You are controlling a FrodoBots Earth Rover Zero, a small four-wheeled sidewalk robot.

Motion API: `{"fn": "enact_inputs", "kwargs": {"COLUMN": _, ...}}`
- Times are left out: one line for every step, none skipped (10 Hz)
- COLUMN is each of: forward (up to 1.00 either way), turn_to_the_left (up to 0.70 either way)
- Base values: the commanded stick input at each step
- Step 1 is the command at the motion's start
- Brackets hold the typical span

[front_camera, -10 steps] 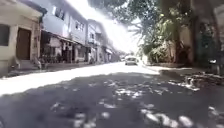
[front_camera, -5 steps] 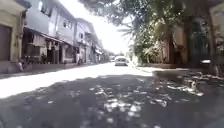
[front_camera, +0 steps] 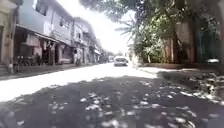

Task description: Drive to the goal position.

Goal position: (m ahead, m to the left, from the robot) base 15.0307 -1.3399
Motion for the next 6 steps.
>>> {"fn": "enact_inputs", "kwargs": {"forward": 1.0, "turn_to_the_left": 0.03}}
{"fn": "enact_inputs", "kwargs": {"forward": 1.0, "turn_to_the_left": 0.04}}
{"fn": "enact_inputs", "kwargs": {"forward": 1.0, "turn_to_the_left": 0.06}}
{"fn": "enact_inputs", "kwargs": {"forward": 1.0, "turn_to_the_left": 0.07}}
{"fn": "enact_inputs", "kwargs": {"forward": 1.0, "turn_to_the_left": 0.13}}
{"fn": "enact_inputs", "kwargs": {"forward": 1.0, "turn_to_the_left": 0.19}}
